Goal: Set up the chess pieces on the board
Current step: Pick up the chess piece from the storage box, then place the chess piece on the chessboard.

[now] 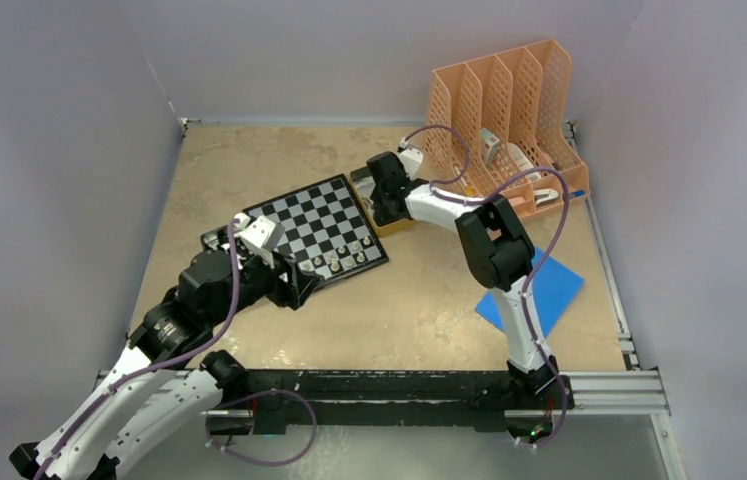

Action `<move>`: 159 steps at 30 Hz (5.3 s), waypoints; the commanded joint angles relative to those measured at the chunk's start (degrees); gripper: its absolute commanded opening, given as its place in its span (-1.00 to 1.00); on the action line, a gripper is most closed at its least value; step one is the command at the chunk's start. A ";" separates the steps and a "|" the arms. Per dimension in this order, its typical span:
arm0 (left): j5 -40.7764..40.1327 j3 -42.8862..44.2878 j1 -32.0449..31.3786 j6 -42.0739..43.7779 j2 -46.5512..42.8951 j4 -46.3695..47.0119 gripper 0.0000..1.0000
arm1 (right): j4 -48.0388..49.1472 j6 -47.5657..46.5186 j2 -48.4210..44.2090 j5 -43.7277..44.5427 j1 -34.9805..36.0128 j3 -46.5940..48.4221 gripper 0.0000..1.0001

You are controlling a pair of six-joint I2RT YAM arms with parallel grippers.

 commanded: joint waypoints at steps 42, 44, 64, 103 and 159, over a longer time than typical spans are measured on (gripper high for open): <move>7.84 25.82 1.00 -17.43 23.22 -1.86 0.11 | 58.83 -52.13 -68.27 -22.13 15.81 -62.72 -0.73; 10.35 27.82 1.05 -17.30 24.47 -2.35 0.09 | 59.20 -53.78 -70.20 -24.15 16.58 -63.54 -0.73; 17.52 33.06 1.05 -16.55 33.90 -0.05 0.00 | 58.02 -57.98 -71.90 -30.63 20.56 -63.33 -0.74; 12.18 31.84 1.06 -8.98 36.10 -0.83 -0.94 | 52.62 -44.74 -71.44 -20.47 20.96 -60.27 0.28; -5.39 -6.21 -2.54 2.07 55.73 65.27 -1.00 | 23.00 -17.64 -50.04 -9.73 -6.15 -41.65 0.98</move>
